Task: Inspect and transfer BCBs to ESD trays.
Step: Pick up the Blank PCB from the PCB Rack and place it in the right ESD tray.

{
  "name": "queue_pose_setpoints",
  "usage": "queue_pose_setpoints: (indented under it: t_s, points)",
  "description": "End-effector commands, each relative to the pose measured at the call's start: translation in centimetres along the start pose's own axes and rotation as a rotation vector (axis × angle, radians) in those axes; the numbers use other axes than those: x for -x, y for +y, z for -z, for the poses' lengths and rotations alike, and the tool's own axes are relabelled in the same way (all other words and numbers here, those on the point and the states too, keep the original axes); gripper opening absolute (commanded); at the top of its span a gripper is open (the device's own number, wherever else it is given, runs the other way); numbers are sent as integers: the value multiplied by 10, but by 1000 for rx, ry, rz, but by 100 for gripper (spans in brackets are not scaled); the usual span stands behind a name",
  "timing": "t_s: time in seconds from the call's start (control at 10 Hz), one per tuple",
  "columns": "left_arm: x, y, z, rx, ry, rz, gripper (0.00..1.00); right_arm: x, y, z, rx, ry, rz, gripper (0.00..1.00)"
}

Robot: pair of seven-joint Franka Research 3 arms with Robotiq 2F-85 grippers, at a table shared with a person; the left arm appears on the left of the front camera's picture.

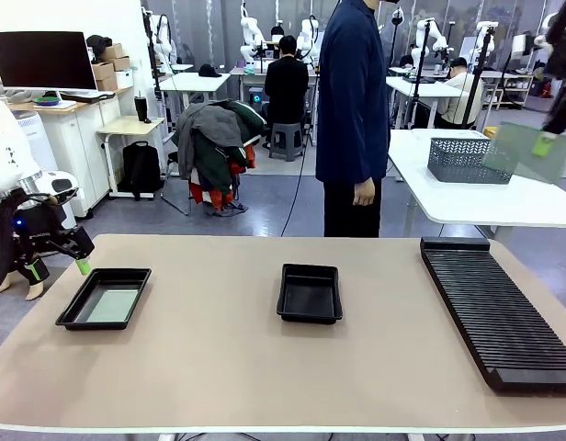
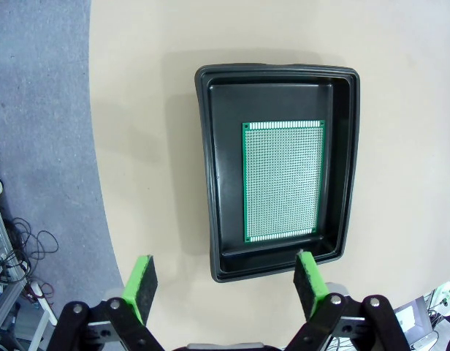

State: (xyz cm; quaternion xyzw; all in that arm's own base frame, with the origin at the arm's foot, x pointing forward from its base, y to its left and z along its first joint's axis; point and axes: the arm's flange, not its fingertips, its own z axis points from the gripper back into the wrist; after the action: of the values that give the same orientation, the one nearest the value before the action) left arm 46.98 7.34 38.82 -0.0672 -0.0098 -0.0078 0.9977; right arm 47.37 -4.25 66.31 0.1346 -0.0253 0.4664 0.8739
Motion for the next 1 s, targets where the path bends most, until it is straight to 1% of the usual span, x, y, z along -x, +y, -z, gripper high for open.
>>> queue_pose_setpoints:
  t_s: [0.0, 0.2, 0.3, 0.6, 0.7, 0.8, 0.9]
  points:
    - [1, 1, 1, 8, -10, 7, 100, -17, -1, 20, -84, -218, 325, 3]
    - [1, 1, 1, 8, -10, 7, 100, -21, -2, 63, -222, -322, 538, 3]
    - [1, 1, 1, 8, -10, 7, 100, -22, -1, 92, -295, -361, 643, 3]
    - [1, 1, 1, 8, -10, 7, 100, -34, 16, 169, -427, -530, 814, 3]
    - [1, 1, 1, 8, -10, 7, 100, -42, 26, 199, -460, -572, 843, 3]
    - [1, 1, 1, 8, -10, 7, 100, -47, 33, 217, -483, -597, 860, 3]
    - [1, 1, 1, 8, -10, 7, 100, -56, 43, 245, -498, -628, 883, 3]
